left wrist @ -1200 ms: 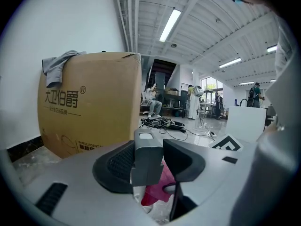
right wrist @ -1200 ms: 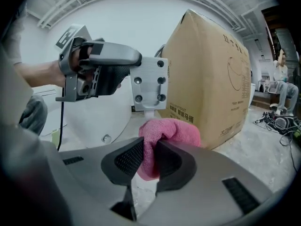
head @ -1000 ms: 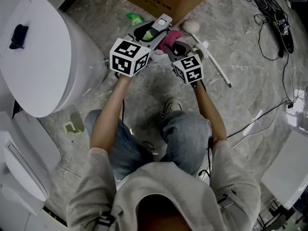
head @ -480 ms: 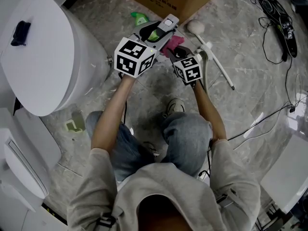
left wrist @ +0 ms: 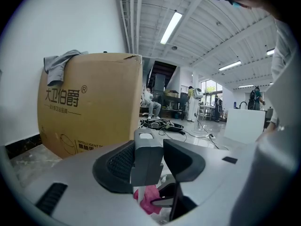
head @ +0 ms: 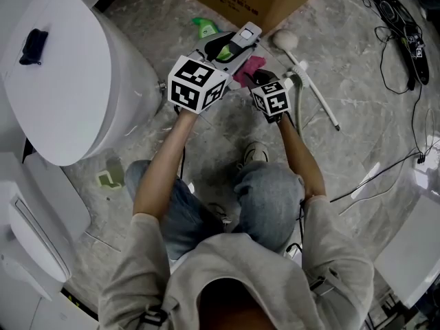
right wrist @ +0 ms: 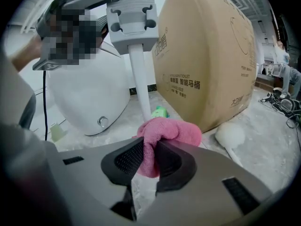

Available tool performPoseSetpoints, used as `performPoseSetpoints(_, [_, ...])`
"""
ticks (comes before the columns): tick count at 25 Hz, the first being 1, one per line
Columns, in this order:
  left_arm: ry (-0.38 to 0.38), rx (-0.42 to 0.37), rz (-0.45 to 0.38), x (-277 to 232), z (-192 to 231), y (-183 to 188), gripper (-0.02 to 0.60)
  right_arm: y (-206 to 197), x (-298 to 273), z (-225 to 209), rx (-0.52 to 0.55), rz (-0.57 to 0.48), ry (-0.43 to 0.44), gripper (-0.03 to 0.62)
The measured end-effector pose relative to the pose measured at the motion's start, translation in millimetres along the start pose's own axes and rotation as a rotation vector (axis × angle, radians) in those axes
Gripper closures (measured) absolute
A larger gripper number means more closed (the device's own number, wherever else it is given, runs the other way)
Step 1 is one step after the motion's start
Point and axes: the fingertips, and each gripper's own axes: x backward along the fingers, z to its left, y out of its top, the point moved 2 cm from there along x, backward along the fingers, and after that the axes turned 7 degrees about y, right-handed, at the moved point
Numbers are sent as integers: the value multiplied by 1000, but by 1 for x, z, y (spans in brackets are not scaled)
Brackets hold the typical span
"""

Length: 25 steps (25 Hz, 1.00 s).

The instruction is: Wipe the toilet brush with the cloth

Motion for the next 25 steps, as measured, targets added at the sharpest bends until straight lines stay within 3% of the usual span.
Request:
performPoseSetpoints(6, [-4, -2, 3, 2, 0, -1, 374, 16, 24, 3, 36, -49, -25, 508])
performPoseSetpoints(13, [-2, 0, 2, 1, -1, -1, 374, 60, 53, -11, 70, -147, -67, 508])
performPoseSetpoints(19, [-3, 10, 1, 1, -4, -2, 374, 87, 50, -7, 97, -183, -36, 508])
performPoseSetpoints(25, [-2, 20, -1, 2, 2, -1, 374, 82, 40, 5, 117, -176, -6, 508])
